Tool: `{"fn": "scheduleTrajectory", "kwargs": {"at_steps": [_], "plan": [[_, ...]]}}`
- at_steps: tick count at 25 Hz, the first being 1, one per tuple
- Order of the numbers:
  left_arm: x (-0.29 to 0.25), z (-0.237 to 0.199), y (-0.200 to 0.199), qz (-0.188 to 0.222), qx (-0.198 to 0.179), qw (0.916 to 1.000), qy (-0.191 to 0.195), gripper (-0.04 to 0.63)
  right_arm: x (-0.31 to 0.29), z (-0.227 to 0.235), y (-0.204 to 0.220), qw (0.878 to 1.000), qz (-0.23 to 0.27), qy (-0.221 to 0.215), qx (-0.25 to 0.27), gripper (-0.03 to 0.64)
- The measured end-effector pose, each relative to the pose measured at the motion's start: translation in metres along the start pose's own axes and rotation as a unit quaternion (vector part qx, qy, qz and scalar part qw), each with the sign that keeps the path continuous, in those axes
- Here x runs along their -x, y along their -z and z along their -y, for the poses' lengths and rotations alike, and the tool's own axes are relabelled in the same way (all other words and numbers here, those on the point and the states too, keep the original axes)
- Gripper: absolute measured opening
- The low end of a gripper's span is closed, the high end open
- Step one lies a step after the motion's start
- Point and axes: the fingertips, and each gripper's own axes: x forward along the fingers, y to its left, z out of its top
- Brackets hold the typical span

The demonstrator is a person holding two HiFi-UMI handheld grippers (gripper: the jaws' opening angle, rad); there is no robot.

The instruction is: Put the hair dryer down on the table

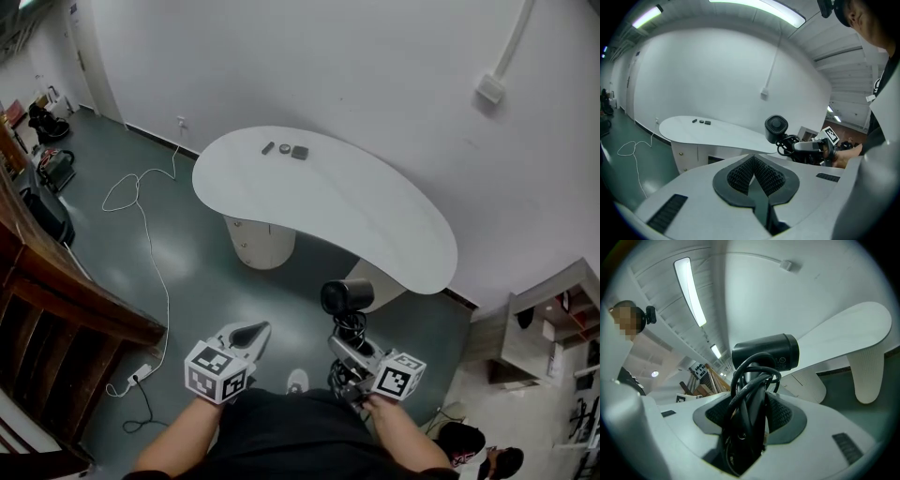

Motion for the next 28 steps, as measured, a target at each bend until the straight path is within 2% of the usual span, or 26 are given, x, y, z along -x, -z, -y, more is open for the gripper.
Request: {"fn": "scheduleTrajectory", "kwargs": {"at_steps": [6,16,20,28], "plan": [[-0.038,-0.002,-0.015,-0.003,-0.001,0.9999,-0.014,0.017,-0.004,0.037,-0.024,1.000,-0.013,-0.006,-0.005,0.199],[-0.061,-0.019,-0.017,-0.027,0.012,0.9991,-0.031,0.017,-0.019,0.064,-0.045,0.999,-0.025,-0.014,-0.013,0.199],[-0.081,-0.030,-0.025,-0.029,0.015,0.9993,-0.018,0.017,-0.027,0.074,-0.052,1.000,-0.028,-0.007,-0.010,0.199],[-0.126,-0.066,-0.067,-0.023,-0.016,0.9995,0.017,0.017,-0.061,0.102,-0.086,1.000,-0.012,0.020,-0.007,0.199]]}}
